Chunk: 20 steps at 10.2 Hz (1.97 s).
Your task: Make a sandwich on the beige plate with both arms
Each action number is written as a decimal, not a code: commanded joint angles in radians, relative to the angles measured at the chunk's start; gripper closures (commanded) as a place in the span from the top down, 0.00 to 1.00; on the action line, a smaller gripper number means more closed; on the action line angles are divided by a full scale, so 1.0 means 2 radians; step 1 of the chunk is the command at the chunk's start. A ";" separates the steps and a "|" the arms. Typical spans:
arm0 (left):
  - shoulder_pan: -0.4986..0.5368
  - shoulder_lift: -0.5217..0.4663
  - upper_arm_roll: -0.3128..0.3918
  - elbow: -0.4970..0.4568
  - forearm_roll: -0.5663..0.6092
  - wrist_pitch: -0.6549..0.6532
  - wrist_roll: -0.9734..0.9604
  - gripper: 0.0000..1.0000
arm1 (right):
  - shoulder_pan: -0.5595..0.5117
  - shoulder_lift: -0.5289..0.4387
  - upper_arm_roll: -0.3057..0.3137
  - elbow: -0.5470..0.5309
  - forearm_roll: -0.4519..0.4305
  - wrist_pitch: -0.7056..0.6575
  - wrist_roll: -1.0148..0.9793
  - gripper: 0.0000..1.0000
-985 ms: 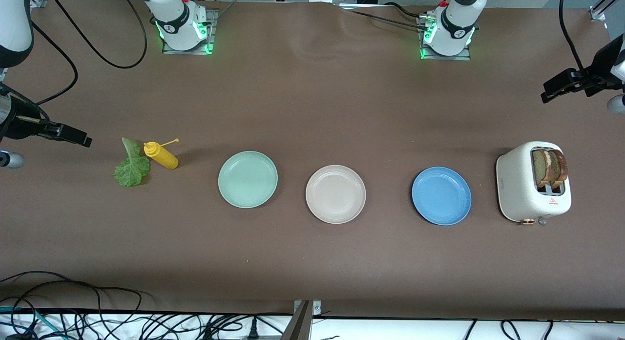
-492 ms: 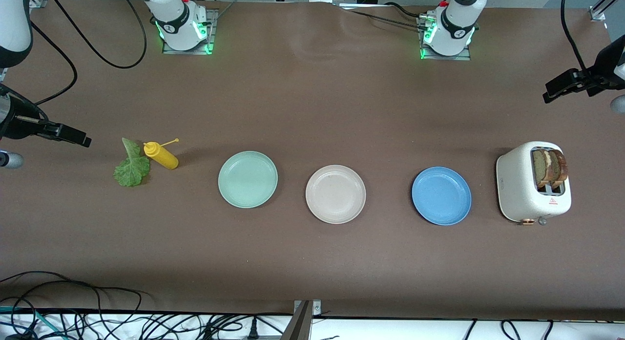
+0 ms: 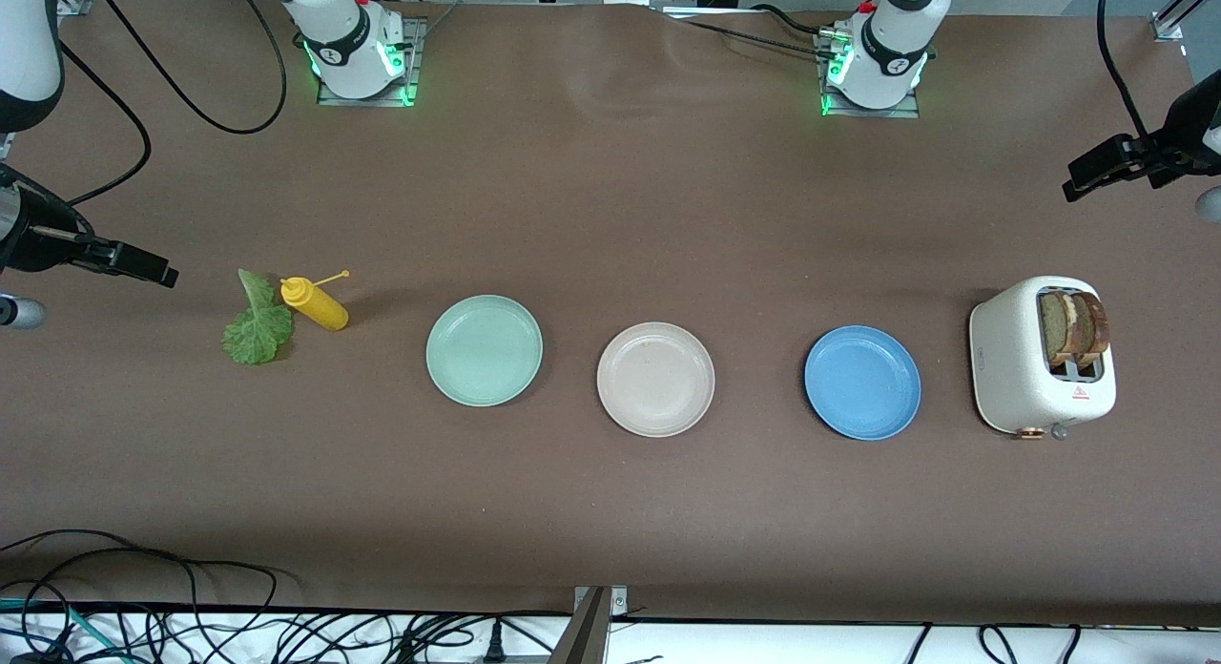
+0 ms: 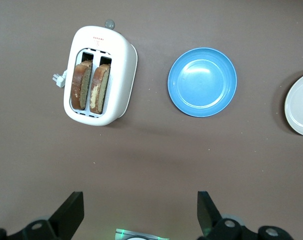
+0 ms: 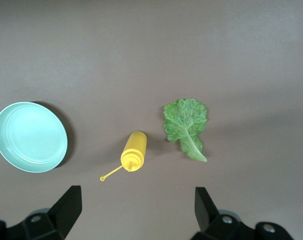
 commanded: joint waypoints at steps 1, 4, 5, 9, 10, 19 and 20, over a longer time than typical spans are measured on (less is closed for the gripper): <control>0.009 0.003 -0.001 0.010 -0.008 -0.008 0.010 1.00 | -0.003 0.002 0.000 0.007 -0.003 -0.007 0.001 1.00; 0.009 0.004 -0.001 0.010 -0.008 -0.007 0.012 1.00 | -0.003 0.002 0.000 0.007 -0.002 -0.006 0.003 1.00; 0.009 0.012 -0.001 0.010 -0.007 -0.004 0.013 1.00 | -0.003 0.002 0.000 0.007 -0.001 -0.006 0.003 1.00; 0.029 0.049 0.003 0.014 -0.007 0.022 0.014 1.00 | -0.005 0.002 0.000 0.007 -0.001 -0.008 0.001 1.00; 0.032 0.064 0.003 0.014 -0.006 0.022 0.014 1.00 | -0.005 0.002 0.000 0.007 -0.001 -0.008 0.001 1.00; 0.068 0.167 0.002 0.013 0.035 0.113 0.139 1.00 | -0.005 0.002 0.000 0.007 -0.001 -0.009 0.001 1.00; 0.074 0.178 0.002 0.012 0.033 0.124 0.148 1.00 | -0.005 0.002 0.000 0.007 -0.001 -0.008 0.001 1.00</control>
